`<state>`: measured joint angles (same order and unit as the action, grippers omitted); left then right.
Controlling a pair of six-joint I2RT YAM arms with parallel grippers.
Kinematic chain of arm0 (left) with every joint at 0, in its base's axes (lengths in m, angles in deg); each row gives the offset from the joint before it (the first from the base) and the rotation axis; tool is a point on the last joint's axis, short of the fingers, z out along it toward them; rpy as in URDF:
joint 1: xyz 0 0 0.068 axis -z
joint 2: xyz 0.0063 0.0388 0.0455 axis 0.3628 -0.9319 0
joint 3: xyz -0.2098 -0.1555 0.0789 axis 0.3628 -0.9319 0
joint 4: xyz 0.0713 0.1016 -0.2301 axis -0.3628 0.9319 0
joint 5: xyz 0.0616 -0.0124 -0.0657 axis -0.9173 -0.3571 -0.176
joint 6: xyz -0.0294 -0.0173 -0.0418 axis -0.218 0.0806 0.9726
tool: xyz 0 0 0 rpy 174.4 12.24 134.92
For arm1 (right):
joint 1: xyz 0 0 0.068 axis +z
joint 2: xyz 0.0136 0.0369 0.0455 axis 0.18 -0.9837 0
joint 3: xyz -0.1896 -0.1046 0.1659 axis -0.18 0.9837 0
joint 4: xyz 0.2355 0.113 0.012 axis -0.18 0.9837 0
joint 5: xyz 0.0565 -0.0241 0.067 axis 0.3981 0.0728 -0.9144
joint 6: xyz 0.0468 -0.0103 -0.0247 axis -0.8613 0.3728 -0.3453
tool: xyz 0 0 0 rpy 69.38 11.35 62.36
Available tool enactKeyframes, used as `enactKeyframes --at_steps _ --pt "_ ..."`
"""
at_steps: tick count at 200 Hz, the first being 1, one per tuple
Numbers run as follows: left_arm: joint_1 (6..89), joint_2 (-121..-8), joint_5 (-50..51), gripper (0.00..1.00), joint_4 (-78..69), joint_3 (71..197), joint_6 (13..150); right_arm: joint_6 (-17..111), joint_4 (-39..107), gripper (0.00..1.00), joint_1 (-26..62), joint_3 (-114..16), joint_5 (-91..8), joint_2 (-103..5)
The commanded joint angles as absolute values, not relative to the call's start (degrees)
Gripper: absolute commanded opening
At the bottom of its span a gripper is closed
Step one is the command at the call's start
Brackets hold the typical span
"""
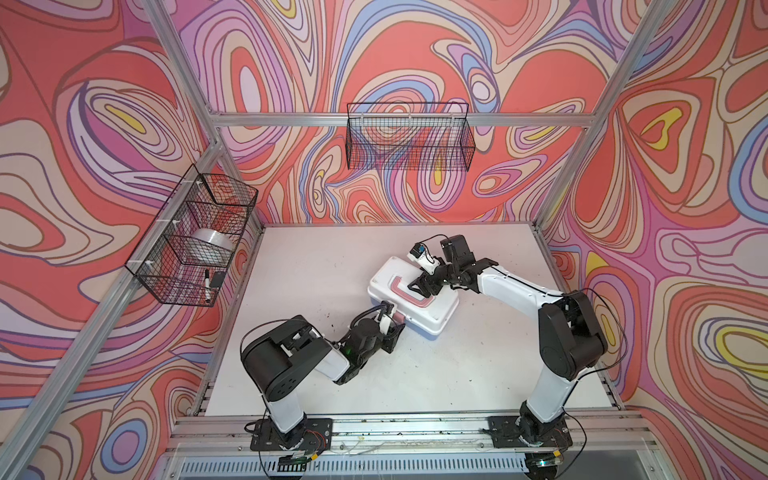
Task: Pack the tool kit
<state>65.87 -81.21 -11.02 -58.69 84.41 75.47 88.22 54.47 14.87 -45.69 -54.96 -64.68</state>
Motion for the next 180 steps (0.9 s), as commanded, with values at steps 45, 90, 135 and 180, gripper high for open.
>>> enactKeyframes --at_steps 45,90,135,180 --pt "66.1 -74.8 -10.0 0.40 -49.5 89.5 73.7 91.0 69.4 0.72 16.7 -40.9 -48.7 -72.6" --pt "66.0 -73.2 -10.2 0.40 -44.9 91.0 73.8 91.0 69.2 0.72 16.9 -40.7 -48.8 -72.8" --pt "66.0 -71.3 -10.5 0.39 -39.0 94.6 72.7 90.7 69.0 0.72 17.0 -40.6 -48.8 -72.8" --pt "65.9 -70.4 -10.7 0.39 -33.4 97.4 71.4 90.5 69.2 0.72 17.1 -40.6 -48.8 -72.4"
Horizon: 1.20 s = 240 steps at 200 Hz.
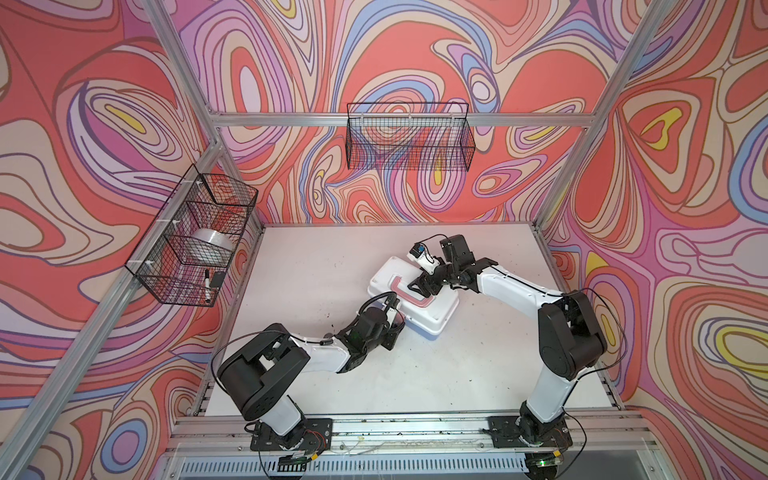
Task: Pack the tool kit
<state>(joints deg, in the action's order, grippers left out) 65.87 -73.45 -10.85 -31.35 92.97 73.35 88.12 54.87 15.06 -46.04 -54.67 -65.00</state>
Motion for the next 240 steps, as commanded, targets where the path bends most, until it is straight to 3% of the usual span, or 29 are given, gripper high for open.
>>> enactKeyframes --at_steps 1,240 --pt "65.9 -70.4 -10.7 0.39 -33.3 97.4 71.4 90.5 69.2 0.72 17.2 -40.6 -48.8 -72.4" --pt "63.3 -69.9 -8.6 0.38 -19.1 106.6 71.5 89.2 67.4 0.71 17.2 -38.4 -49.8 -72.4"
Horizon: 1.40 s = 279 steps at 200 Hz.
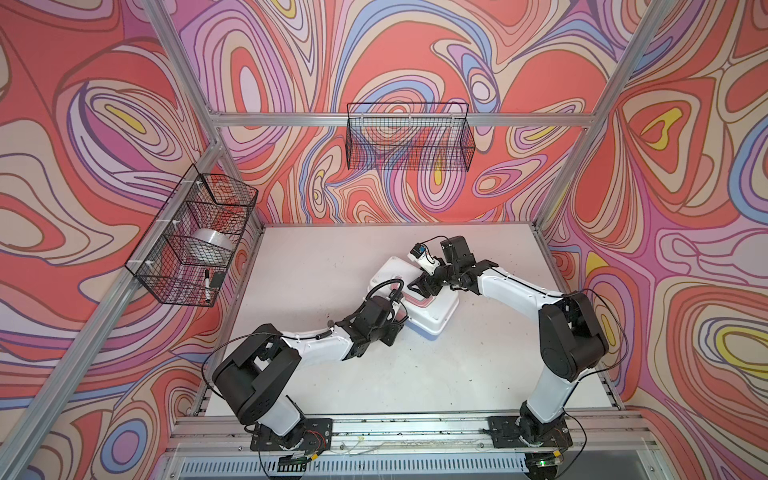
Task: Pack the tool kit
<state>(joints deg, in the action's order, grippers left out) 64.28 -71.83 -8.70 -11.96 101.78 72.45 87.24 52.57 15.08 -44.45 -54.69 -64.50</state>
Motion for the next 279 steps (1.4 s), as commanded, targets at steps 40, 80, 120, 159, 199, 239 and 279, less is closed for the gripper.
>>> enactKeyframes --at_steps 40,80,120,159,199,239,279 --pt "62.6 -70.5 -7.6 0.37 -17.4 108.0 71.5 89.2 67.2 0.72 17.2 -38.2 -49.8 -72.4" --pt "62.4 -72.0 -6.9 0.37 -16.5 109.6 71.3 89.2 67.3 0.72 17.2 -38.1 -49.8 -72.5" --pt "62.1 -73.5 -6.8 0.36 -17.0 110.5 71.3 89.2 67.5 0.70 17.3 -37.9 -50.0 -72.3" --pt "62.0 -74.5 -7.0 0.36 -19.0 110.3 71.1 88.9 67.7 0.70 17.3 -37.8 -50.3 -72.3" --pt "61.6 -75.0 -6.7 0.35 -20.1 110.6 70.9 88.3 67.7 0.69 17.3 -37.2 -50.3 -71.8" --pt "61.3 -75.9 -6.7 0.35 -21.8 110.1 70.8 88.2 67.8 0.68 17.6 -36.9 -50.3 -71.6" --pt "60.8 -76.9 -6.6 0.35 -25.0 109.3 70.2 88.2 67.7 0.68 17.8 -36.7 -50.7 -72.0"
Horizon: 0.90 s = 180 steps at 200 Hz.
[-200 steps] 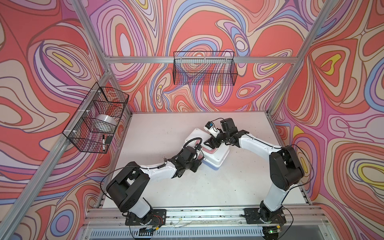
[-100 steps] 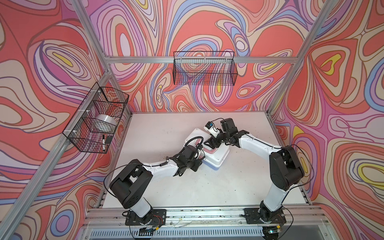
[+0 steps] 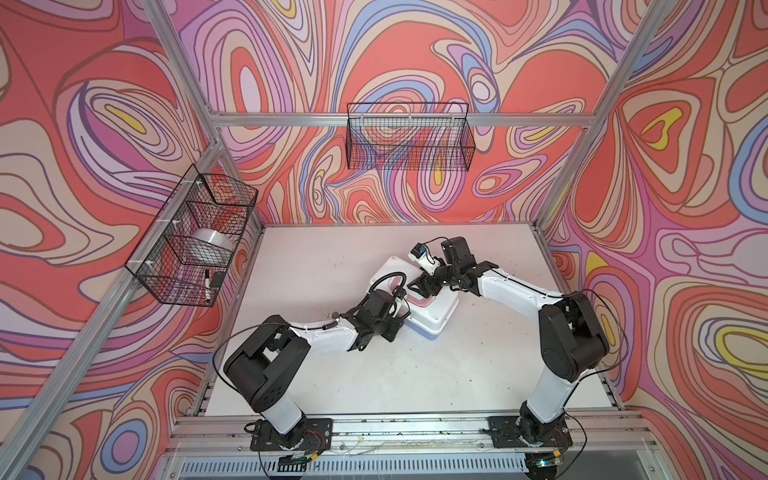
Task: Pack the tool kit
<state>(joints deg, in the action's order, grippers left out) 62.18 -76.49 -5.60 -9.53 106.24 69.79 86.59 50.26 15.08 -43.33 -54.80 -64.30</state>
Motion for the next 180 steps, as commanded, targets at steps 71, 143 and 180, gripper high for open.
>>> enactKeyframes --at_steps 71,143,180 --pt "60.4 -74.9 -6.4 0.35 -27.4 107.2 71.0 87.1 67.6 0.68 18.0 -36.9 -50.3 -72.1" --pt "60.4 -72.6 -8.1 0.45 -25.8 105.1 72.3 83.7 65.9 0.71 17.9 -38.3 -49.5 -72.3" --pt "60.4 -71.1 -9.1 0.53 -24.6 103.8 73.6 82.0 65.5 0.74 18.0 -39.7 -49.3 -71.2"
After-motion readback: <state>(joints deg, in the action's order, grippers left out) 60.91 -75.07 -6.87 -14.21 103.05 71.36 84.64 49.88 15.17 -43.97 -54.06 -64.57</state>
